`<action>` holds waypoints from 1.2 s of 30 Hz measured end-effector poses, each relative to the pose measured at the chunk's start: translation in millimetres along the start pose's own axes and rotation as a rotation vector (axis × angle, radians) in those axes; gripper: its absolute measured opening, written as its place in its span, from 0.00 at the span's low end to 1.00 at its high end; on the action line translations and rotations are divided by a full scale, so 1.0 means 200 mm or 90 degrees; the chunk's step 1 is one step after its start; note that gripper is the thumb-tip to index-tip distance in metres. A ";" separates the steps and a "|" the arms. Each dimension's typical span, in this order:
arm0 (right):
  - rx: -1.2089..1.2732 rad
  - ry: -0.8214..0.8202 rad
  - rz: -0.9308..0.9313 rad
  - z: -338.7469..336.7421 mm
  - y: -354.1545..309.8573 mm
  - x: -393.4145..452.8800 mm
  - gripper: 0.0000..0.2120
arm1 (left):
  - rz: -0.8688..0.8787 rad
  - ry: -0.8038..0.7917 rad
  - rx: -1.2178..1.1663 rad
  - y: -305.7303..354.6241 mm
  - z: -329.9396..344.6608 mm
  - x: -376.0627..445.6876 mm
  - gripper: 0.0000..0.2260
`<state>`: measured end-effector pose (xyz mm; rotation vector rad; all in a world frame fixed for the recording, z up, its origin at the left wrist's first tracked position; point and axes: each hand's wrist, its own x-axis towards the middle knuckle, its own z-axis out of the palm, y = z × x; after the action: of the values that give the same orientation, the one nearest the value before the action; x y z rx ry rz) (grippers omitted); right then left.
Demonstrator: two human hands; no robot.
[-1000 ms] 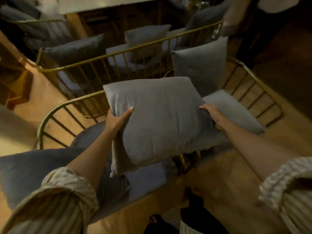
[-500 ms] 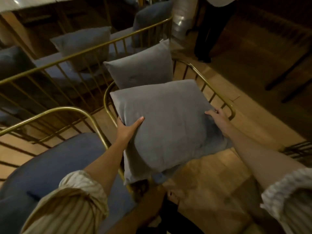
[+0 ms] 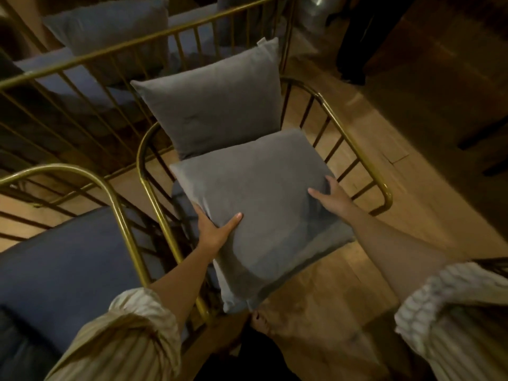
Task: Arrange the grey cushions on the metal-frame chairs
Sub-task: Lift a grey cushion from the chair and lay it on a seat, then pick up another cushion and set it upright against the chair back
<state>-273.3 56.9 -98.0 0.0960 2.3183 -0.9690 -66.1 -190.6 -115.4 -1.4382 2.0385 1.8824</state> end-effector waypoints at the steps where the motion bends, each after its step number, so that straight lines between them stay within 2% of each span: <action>1: -0.027 0.011 -0.004 0.03 0.04 0.02 0.51 | 0.007 0.004 0.005 -0.01 0.00 0.01 0.60; 4: -0.053 0.093 -0.034 0.08 0.09 0.01 0.50 | 0.013 0.007 0.008 -0.02 -0.02 0.01 0.59; 8: -0.088 0.216 -0.186 0.17 -0.01 -0.14 0.32 | 0.013 0.043 -0.063 -0.04 -0.14 -0.04 0.51; 10: -0.100 0.235 -0.282 0.27 -0.10 -0.22 0.24 | 0.008 0.082 -0.082 -0.05 -0.27 -0.07 0.49; 13: -0.101 0.191 -0.388 0.49 -0.24 -0.35 0.20 | 0.028 0.140 -0.049 -0.08 -0.55 -0.15 0.38; 16: -0.109 0.127 -0.454 0.77 -0.42 -0.53 0.20 | 0.049 0.197 -0.007 -0.18 -0.94 -0.27 0.34; 22: -0.061 -0.038 -0.457 1.36 -0.71 -0.97 0.21 | 0.034 0.344 0.038 -0.53 -1.72 -0.61 0.31; 28: -0.050 -0.175 -0.432 1.98 -0.79 -1.46 0.24 | -0.004 0.430 0.078 -0.97 -2.39 -0.99 0.27; 31: -0.048 -0.240 -0.422 2.29 -0.76 -1.67 0.24 | -0.041 0.461 0.121 -1.17 -2.67 -1.15 0.27; 36: -0.062 -0.293 -0.371 2.72 -0.67 -1.93 0.28 | -0.198 0.447 0.219 -1.46 -2.97 -1.30 0.37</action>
<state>280.0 -339.9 -89.6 -0.7985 1.9774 -1.0085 585.1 -464.9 -33.3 -2.3407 2.0387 0.9150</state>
